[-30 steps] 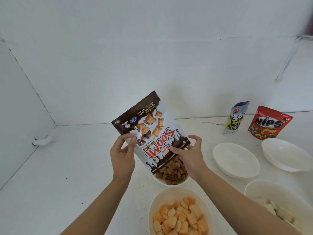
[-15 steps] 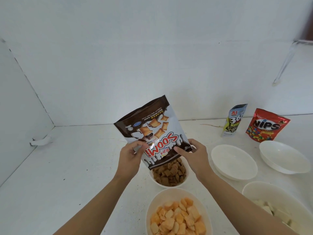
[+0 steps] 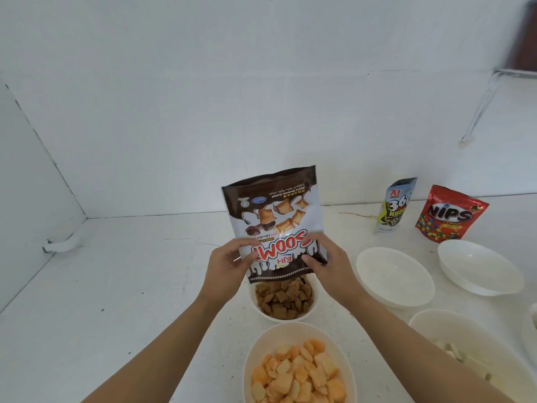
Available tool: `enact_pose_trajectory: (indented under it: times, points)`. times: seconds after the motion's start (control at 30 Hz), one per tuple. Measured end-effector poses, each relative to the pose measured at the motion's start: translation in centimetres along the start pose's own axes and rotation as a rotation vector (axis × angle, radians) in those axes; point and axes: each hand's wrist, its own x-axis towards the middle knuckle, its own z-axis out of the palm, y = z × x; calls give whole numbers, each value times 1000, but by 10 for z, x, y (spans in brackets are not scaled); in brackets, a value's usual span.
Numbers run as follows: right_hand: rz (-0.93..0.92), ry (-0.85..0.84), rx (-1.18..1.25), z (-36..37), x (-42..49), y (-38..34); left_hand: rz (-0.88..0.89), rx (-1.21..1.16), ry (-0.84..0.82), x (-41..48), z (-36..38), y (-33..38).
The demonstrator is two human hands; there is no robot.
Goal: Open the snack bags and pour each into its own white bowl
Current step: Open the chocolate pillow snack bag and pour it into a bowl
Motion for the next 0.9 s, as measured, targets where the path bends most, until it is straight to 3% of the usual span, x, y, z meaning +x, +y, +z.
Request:
enact_pose_trajectory:
  times: [0.13,0.27,0.37,0.67,0.9]
  points:
    - [134,33,180,3,5,6,-56,-132,-22,1,0,5]
    - [186,69,276,2,5,2,-92,-57,-146,6,-7,9]
    - [207,88,336,0,5,0,-55,1,-110,7,-9,12]
    - [203,54,185,4,7,12,-34,45,-55,4,1,10]
    - [146,74,197,0,7,1,-9,-12,-22,9,-3,14]
